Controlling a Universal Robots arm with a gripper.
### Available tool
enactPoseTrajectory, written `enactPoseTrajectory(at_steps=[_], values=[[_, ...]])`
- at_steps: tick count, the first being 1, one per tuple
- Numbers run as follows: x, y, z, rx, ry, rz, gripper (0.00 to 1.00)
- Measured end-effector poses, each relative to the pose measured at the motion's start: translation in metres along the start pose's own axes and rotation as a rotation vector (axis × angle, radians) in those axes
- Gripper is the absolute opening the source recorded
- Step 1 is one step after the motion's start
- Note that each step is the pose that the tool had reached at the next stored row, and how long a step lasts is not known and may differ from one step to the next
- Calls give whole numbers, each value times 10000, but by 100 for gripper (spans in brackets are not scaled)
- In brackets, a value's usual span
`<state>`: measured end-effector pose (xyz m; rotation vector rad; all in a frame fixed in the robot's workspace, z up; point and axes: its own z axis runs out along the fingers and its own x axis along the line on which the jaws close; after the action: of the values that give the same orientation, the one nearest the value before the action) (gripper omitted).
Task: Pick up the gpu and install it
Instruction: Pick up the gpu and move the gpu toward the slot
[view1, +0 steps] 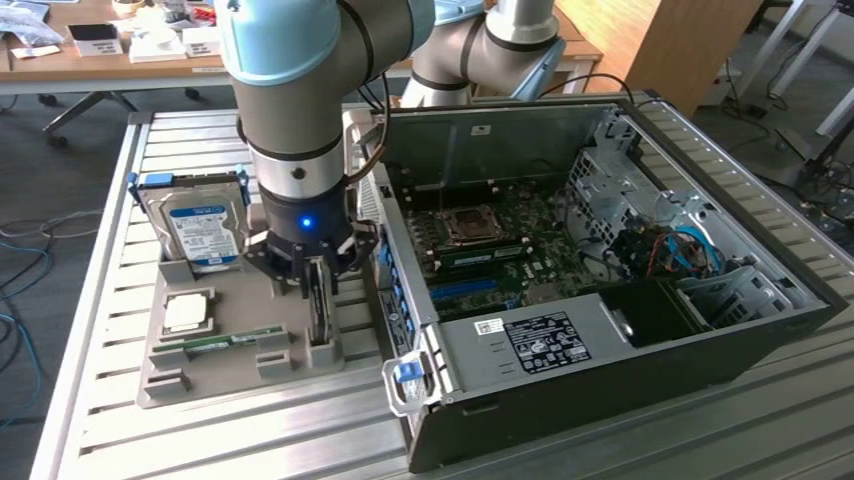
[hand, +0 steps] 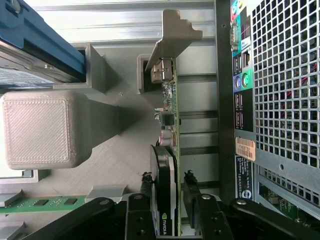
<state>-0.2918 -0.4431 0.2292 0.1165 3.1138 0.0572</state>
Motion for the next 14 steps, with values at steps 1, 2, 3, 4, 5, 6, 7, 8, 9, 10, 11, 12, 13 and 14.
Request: enactPoseTrajectory(at_steps=[1, 2, 3, 4, 5, 6, 7, 8, 9, 10, 11, 12, 13, 14], values=[[0, 0, 0, 0, 0, 0, 40], [0, 0, 0, 1, 0, 0, 33], [0, 0, 0, 0, -1, -1, 33], [0, 0, 0, 0, -1, 0, 33], [0, 0, 0, 0, -1, 0, 33], [0, 0, 0, 0, 0, 0, 33], [0, 0, 0, 1, 0, -1, 33], [0, 0, 0, 0, -1, -1, 33], [0, 0, 0, 0, -1, -1, 33], [0, 0, 0, 0, 0, 0, 33], [0, 0, 0, 0, 0, -1, 33], [0, 0, 0, 0, 1, 0, 32], [0, 0, 0, 1, -1, -1, 32], [0, 0, 0, 1, -1, -1, 27]])
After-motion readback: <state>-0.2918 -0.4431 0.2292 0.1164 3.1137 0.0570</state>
